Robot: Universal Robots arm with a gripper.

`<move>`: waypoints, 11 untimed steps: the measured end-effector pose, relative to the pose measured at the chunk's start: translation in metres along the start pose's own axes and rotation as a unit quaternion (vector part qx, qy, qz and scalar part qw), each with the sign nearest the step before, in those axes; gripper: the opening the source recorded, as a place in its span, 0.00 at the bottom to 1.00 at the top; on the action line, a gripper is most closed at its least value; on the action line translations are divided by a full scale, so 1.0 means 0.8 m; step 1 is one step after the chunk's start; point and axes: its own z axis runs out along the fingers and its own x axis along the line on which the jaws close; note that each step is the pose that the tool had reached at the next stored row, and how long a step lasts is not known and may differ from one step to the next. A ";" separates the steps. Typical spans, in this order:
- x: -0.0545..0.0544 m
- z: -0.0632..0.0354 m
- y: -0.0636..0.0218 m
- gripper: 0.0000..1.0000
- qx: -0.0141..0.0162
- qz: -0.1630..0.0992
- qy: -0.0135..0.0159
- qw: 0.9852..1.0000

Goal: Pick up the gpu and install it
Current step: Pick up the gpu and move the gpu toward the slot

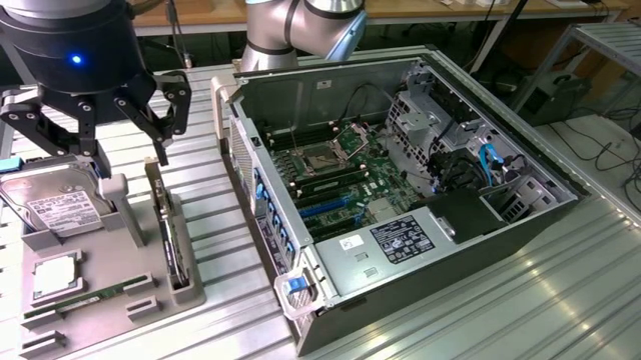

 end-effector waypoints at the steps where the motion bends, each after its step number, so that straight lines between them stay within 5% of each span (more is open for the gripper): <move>1: 0.000 0.001 0.000 0.60 0.000 0.000 0.000 1.000; 11: 0.000 0.012 -0.001 0.60 0.000 0.000 -0.001 1.000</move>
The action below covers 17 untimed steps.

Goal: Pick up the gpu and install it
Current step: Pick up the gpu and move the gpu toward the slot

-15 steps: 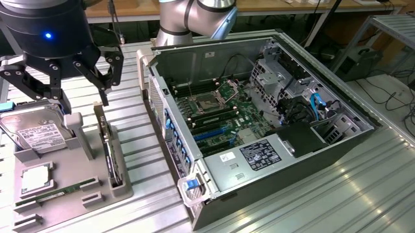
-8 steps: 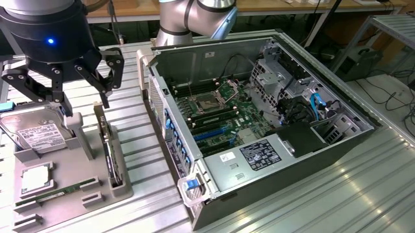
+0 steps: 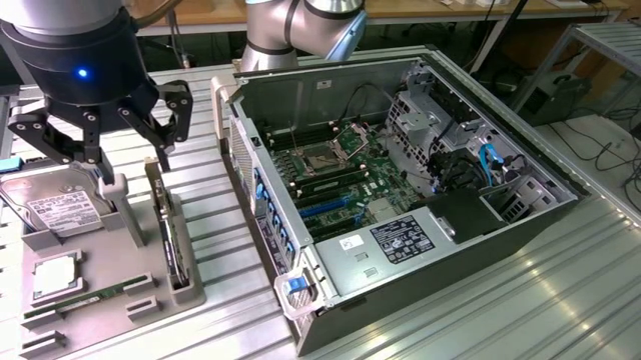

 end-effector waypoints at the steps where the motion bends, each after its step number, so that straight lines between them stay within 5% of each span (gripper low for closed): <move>1: 0.000 0.002 0.000 0.60 0.000 0.000 0.000 1.000; 17: 0.001 0.022 -0.001 0.60 0.000 0.000 -0.001 1.000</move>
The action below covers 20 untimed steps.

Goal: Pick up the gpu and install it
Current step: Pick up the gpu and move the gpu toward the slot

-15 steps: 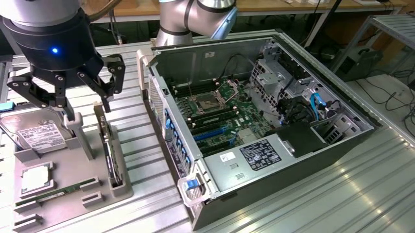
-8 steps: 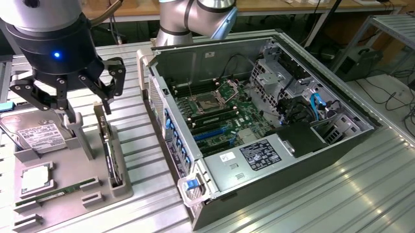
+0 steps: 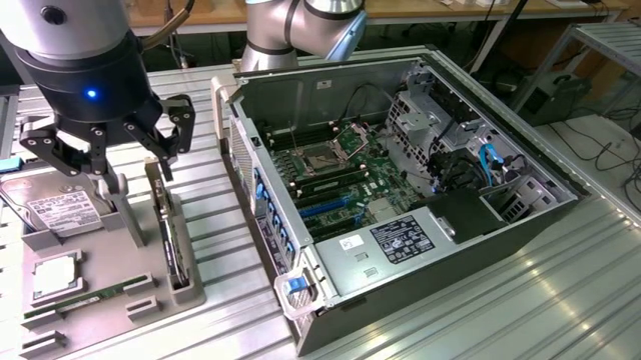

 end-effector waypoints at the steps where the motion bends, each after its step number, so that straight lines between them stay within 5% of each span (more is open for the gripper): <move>1: 0.000 0.001 0.000 0.60 0.000 0.000 0.000 1.000; 20: 0.001 0.023 -0.002 0.60 0.000 0.000 -0.002 1.000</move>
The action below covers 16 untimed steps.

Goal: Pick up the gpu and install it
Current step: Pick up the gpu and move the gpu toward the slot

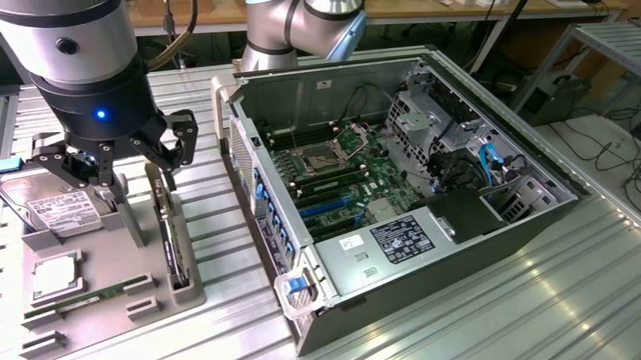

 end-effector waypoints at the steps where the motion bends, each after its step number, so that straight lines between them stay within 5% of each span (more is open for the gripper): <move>1: 0.000 0.001 0.000 0.60 0.000 0.000 0.000 1.000; 16: 0.001 0.019 -0.002 0.60 -0.001 -0.001 -0.001 1.000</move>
